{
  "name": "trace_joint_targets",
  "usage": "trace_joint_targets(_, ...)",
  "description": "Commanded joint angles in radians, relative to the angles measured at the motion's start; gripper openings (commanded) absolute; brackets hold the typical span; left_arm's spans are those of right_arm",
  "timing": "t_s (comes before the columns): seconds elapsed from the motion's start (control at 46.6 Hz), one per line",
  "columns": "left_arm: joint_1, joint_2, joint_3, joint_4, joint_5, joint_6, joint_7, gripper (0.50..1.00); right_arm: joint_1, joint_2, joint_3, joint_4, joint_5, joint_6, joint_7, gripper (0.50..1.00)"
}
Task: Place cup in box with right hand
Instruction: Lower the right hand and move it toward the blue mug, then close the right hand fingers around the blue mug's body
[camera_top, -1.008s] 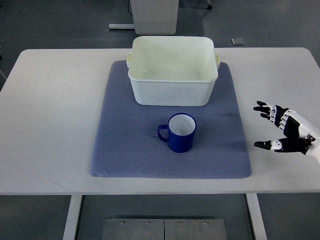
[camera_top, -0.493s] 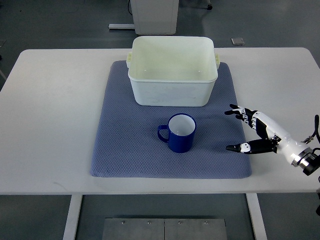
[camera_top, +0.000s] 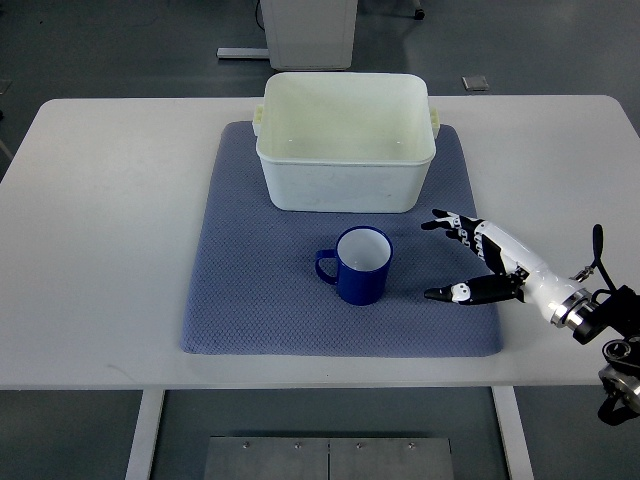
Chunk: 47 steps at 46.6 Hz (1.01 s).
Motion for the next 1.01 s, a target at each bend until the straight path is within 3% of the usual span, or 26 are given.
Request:
trace_joint_targets(0.0,0.001,0.0,0.0,0.0,0.0,0.0,0.0,1.0,0.003,0.012,0.0,0.0,0.0,-0.013,-0.014,0.995)
trace_joint_targets(0.986,-0.001,0.0,0.0,0.0,0.0,0.0,0.0,1.0,0.063,0.109,-0.041,-0.001,0.046,-0.042,-0.066,0.998)
